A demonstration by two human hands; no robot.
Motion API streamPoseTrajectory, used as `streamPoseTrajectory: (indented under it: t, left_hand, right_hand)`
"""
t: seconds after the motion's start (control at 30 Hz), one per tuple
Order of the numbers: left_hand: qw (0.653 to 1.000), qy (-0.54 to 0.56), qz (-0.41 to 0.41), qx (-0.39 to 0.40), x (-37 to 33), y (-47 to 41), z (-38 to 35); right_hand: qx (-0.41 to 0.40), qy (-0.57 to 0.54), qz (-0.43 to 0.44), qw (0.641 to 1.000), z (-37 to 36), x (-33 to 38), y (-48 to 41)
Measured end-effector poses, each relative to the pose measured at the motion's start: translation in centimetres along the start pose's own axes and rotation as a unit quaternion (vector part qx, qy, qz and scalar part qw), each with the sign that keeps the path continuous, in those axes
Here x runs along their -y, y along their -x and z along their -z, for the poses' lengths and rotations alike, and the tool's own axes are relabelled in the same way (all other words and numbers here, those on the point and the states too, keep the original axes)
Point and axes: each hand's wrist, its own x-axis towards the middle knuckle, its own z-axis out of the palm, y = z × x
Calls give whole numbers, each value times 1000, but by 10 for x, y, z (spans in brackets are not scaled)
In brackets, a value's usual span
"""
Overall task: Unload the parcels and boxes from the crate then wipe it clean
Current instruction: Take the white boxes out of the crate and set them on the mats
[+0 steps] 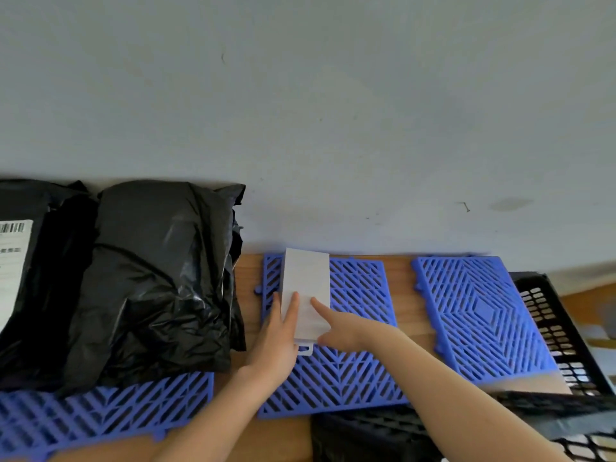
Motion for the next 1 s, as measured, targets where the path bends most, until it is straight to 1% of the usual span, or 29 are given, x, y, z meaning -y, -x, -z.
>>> streamPoseTrajectory:
  t: [0.1,0.2,0.33,0.47,0.6,0.73,0.8,0.87,0.9,1.0]
  left_hand:
    - [1000,-2,-6,-11,-11,11,7]
    - [997,1,-41,-66,-25,32,21]
    - [985,22,-97,-138,-47,72,43]
    - [966,53,-146,-206,-81,110,63]
    - [930,118,-207,-281,-131,148,72]
    - [892,125,-275,-336,-190,192,58]
    - [887,106,-305,-329,-216,210,36]
    - [902,90,-313,-283,-234,221,6]
    - [914,76,-308,-252,-241,224,-10]
    - [941,22,-281,-188,-249,225,-60]
  right_hand:
    - [-42,19,10,999,7,1,7]
    - [-126,13,37,991,19,0,29]
    - [-231,-12,80,970,27,-3,80]
    - [-349,-65,133,926,17,-15,145]
    - [-397,-118,181,892,-6,-49,210]
    - [-481,-150,203,839,-44,-97,265]
    - [-518,-170,200,814,-64,-126,284]
    - [-534,-184,188,804,-81,-158,293]
    - [-532,-181,171,809,-90,-174,293]
    - [-500,-159,95,846,-111,-223,276]
